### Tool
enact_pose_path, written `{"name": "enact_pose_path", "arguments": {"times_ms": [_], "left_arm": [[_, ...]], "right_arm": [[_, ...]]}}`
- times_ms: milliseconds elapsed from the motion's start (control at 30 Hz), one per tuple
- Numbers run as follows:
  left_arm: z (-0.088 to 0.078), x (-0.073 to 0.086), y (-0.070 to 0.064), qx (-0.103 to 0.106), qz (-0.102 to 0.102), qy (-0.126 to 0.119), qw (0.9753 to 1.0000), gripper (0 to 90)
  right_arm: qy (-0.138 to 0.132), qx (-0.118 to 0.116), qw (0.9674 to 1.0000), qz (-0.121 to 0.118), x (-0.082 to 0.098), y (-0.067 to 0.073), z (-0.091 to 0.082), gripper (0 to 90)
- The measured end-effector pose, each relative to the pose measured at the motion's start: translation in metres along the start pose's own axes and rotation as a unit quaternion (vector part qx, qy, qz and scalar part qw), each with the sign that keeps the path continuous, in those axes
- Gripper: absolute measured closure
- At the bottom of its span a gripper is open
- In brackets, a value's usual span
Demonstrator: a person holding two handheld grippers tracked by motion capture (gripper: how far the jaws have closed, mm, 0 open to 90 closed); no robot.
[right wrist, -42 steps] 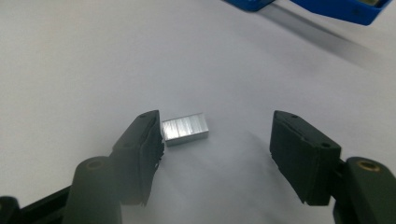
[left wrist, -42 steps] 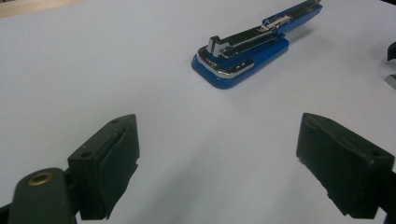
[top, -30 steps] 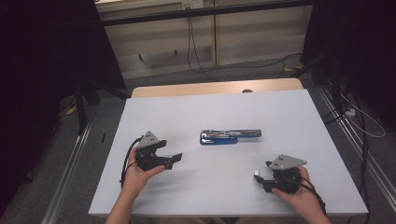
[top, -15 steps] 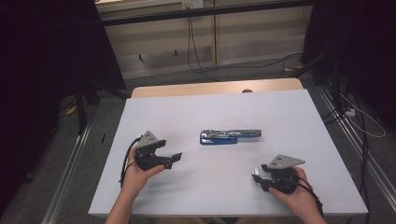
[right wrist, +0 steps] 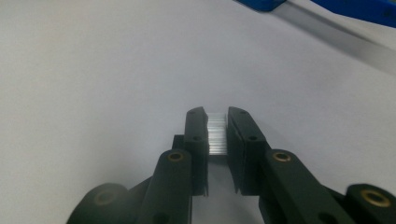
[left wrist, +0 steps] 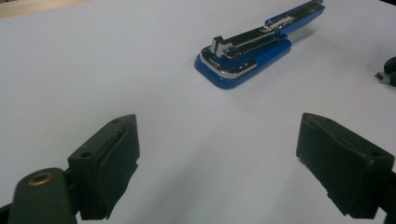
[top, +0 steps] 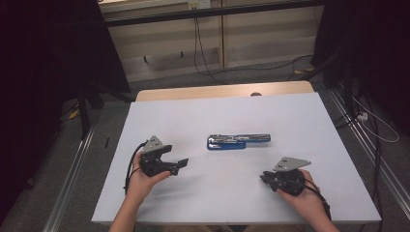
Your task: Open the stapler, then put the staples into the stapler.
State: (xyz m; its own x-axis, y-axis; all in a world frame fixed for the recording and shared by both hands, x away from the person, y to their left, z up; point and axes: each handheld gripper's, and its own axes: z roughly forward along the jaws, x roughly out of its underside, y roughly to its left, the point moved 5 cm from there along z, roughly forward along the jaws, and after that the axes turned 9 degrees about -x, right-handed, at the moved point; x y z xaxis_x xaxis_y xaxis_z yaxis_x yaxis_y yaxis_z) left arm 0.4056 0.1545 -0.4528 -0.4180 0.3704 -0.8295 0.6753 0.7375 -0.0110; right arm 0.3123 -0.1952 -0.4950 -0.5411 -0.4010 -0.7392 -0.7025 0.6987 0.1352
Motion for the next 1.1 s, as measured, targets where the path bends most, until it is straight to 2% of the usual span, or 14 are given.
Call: {"name": "enact_pose_path", "arguments": {"times_ms": [233, 400, 533, 633, 767, 967, 1100], "left_arm": [[-0.001, 0.000, 0.003, 0.001, -0.007, -0.005, 1.0000, 13.5], [0.000, -0.001, 0.005, 0.003, -0.010, -0.008, 0.9999, 13.6], [0.001, 0.000, 0.005, 0.006, -0.012, -0.008, 0.9999, 13.6], [0.002, -0.001, 0.006, 0.007, -0.014, -0.009, 0.9998, 13.5], [0.002, 0.000, 0.006, 0.007, -0.011, -0.006, 0.9999, 13.6], [0.002, 0.000, 0.008, 0.004, -0.011, -0.005, 0.9999, 13.5], [0.003, 0.000, 0.008, 0.006, -0.015, -0.008, 0.9998, 13.5]], "right_arm": [[0.005, 0.000, 0.9999, -0.012, -0.001, 0.001, 0.001, 78.7], [0.000, -0.015, 0.9999, -0.001, 0.000, -0.002, 0.001, 79.2], [0.003, -0.016, 0.9999, -0.004, -0.002, -0.002, 0.001, 79.3], [-0.004, -0.028, 0.9996, 0.007, -0.003, -0.004, 0.001, 79.3], [-0.024, -0.042, 0.9987, 0.014, -0.011, -0.006, -0.002, 79.2], [-0.029, -0.055, 0.9981, 0.001, -0.023, -0.005, -0.002, 79.3], [-0.047, -0.064, 0.9968, -0.009, -0.040, -0.008, -0.002, 79.2]]}}
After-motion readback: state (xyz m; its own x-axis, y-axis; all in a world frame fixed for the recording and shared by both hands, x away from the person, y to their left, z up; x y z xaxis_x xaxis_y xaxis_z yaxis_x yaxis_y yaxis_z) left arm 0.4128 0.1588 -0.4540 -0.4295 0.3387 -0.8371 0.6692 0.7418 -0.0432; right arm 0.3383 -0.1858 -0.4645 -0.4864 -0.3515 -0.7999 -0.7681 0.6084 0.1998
